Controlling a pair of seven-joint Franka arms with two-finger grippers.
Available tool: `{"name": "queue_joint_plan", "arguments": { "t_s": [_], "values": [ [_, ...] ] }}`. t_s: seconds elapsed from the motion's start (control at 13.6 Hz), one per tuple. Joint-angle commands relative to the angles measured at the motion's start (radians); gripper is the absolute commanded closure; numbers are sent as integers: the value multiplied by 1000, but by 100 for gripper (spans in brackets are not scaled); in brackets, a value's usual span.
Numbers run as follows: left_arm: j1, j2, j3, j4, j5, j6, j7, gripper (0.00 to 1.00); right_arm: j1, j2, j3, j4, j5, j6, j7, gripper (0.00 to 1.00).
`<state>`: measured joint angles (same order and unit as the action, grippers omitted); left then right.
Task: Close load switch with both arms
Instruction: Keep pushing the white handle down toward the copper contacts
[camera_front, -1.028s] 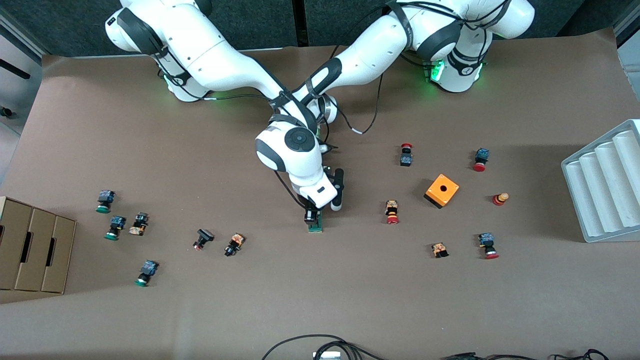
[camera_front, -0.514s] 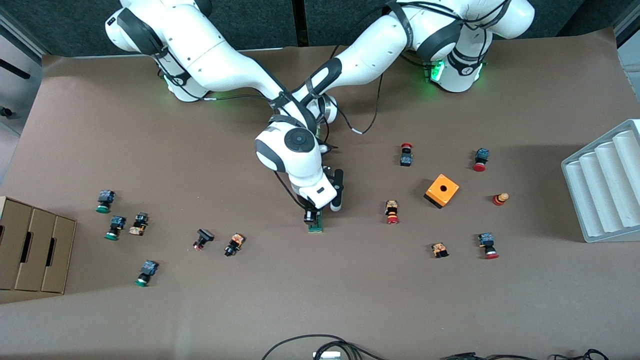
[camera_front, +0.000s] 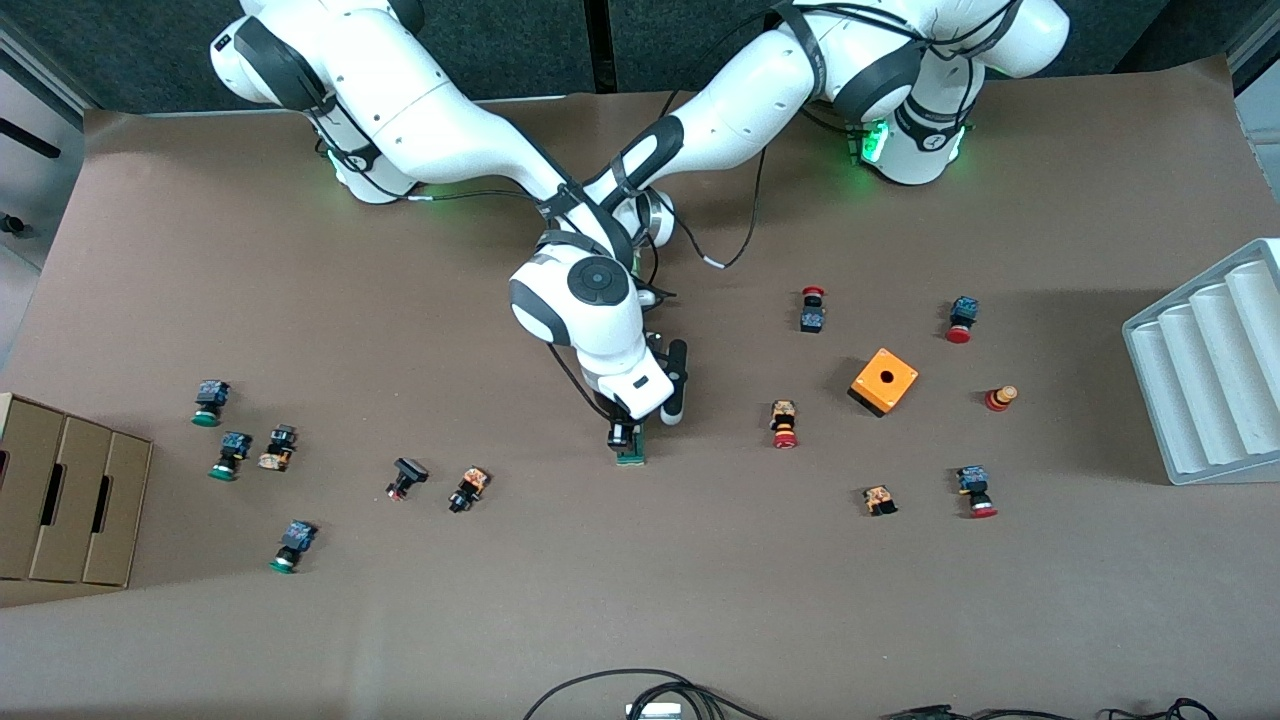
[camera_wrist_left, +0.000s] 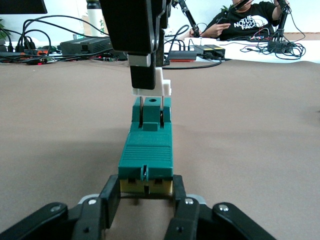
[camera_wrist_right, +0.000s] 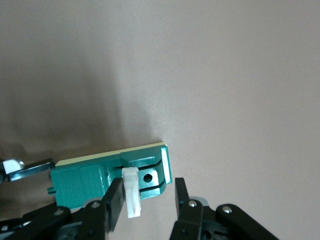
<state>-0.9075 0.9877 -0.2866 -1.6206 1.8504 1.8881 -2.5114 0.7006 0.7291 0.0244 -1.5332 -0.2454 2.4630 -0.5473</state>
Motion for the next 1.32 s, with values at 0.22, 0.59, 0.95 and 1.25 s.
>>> {"name": "queue_joint_plan", "arguments": {
  "t_s": [0.22,0.59,0.95,1.25],
  "values": [
    [9,23,15,36,23,25,2,79,-9,59,2,77,-26,14,4,52],
    [9,20,15,36,23,25,2,79,-10,69,2,84,-26,16,3,52],
    [9,22,17,36,23,26,2,79,-16,88,2,114,-28,14,1,52],
    [9,22,17,36,23,26,2,79,-23,99,2,126,-28,14,3,52]
  ]
}}
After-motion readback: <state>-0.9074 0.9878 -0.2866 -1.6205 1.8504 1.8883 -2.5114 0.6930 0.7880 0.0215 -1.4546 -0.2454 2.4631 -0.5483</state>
